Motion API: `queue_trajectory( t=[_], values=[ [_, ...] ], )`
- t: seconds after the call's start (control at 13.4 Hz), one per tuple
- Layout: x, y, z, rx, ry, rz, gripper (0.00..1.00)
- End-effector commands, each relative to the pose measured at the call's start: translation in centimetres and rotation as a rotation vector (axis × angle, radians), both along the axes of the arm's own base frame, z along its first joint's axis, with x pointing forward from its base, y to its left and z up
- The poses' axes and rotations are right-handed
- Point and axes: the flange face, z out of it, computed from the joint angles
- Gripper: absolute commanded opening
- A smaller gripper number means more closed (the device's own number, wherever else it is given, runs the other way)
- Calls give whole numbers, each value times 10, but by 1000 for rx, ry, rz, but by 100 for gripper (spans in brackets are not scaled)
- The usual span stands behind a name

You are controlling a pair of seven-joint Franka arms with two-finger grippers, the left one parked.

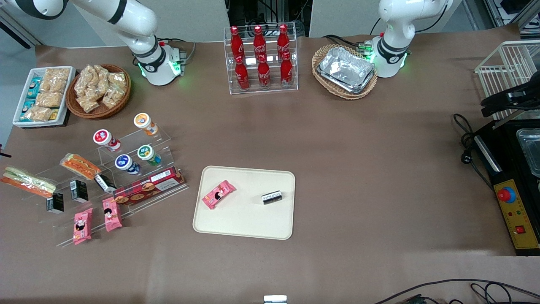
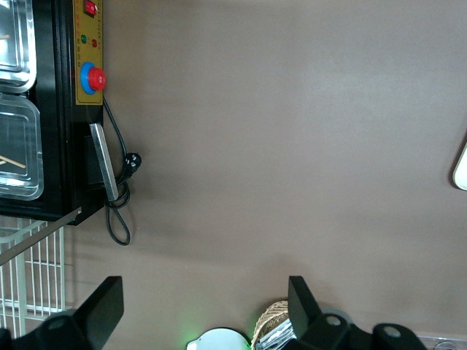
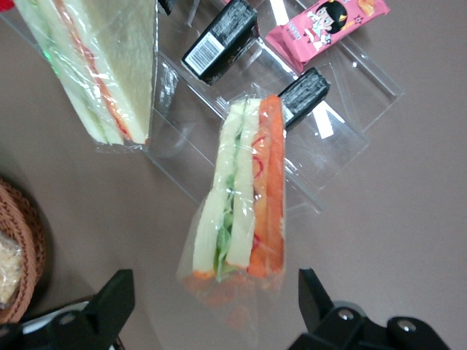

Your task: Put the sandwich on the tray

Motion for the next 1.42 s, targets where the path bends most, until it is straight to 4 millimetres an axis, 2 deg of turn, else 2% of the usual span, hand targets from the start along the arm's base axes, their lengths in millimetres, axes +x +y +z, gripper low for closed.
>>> queue_trajectory(
  t=[0.0, 0.22, 0.37, 0.45, 0.6, 0.75, 0.82, 1.12, 1.27, 1.35],
  values=[
    [-16, 10, -22, 41, -47, -13, 100],
    [-11, 11, -36, 27, -66, -12, 100],
    [-10, 9, -53, 22, -68, -15, 100],
    [-10, 8, -58, 21, -72, -14, 91],
    [-7, 13, -58, 21, -73, -4, 44],
    [-4, 14, -55, 18, -80, 3, 3],
    [-2, 14, -47, 11, -93, 7, 0],
    [17, 13, 10, -21, -157, 30, 0],
    [34, 30, 58, -23, -180, 57, 0],
    [44, 50, 74, -21, -183, 89, 0]
  ],
)
